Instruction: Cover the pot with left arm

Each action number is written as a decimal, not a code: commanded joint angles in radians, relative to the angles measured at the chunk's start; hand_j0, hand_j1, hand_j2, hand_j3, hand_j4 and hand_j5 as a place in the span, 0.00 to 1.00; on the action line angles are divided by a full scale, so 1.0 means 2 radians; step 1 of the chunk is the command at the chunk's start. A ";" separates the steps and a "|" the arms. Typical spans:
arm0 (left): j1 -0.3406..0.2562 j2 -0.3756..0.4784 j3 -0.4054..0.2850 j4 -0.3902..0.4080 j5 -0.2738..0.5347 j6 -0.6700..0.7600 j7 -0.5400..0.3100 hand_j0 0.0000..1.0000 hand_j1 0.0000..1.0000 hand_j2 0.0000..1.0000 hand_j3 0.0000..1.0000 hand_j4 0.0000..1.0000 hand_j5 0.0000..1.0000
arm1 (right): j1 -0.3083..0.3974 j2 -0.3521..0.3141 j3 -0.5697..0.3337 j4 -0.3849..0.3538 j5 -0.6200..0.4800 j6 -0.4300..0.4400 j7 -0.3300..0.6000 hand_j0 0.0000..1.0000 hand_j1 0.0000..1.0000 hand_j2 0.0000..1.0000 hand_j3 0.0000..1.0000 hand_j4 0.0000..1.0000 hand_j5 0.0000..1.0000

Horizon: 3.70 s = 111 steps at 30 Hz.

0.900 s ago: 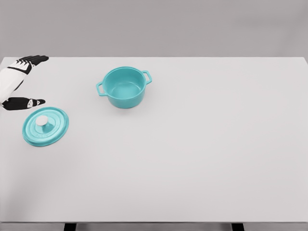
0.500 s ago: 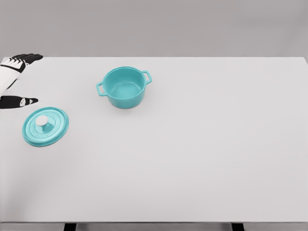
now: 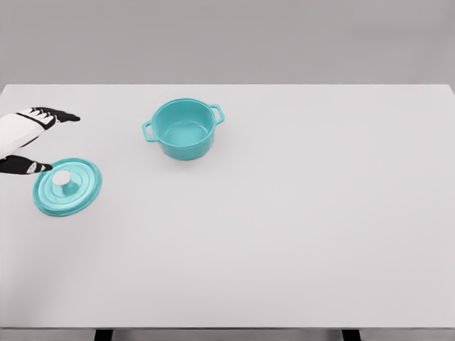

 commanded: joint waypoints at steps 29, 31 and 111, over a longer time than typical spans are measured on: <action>0.003 0.076 -0.087 0.036 0.003 0.001 -0.001 0.79 0.79 0.79 0.79 0.79 0.79 | 0.000 0.000 0.000 0.000 0.000 0.000 0.000 1.00 1.00 1.00 1.00 1.00 1.00; 0.003 0.076 -0.089 0.041 0.001 0.001 -0.001 0.79 0.79 0.79 0.79 0.79 0.79 | 0.000 0.000 0.000 0.000 0.000 0.000 0.000 1.00 1.00 1.00 1.00 1.00 1.00; -0.015 0.035 -0.091 0.071 -0.060 0.001 -0.001 0.70 0.70 0.70 0.70 0.70 0.70 | 0.000 0.000 0.000 0.000 0.000 0.000 0.000 1.00 1.00 1.00 1.00 1.00 1.00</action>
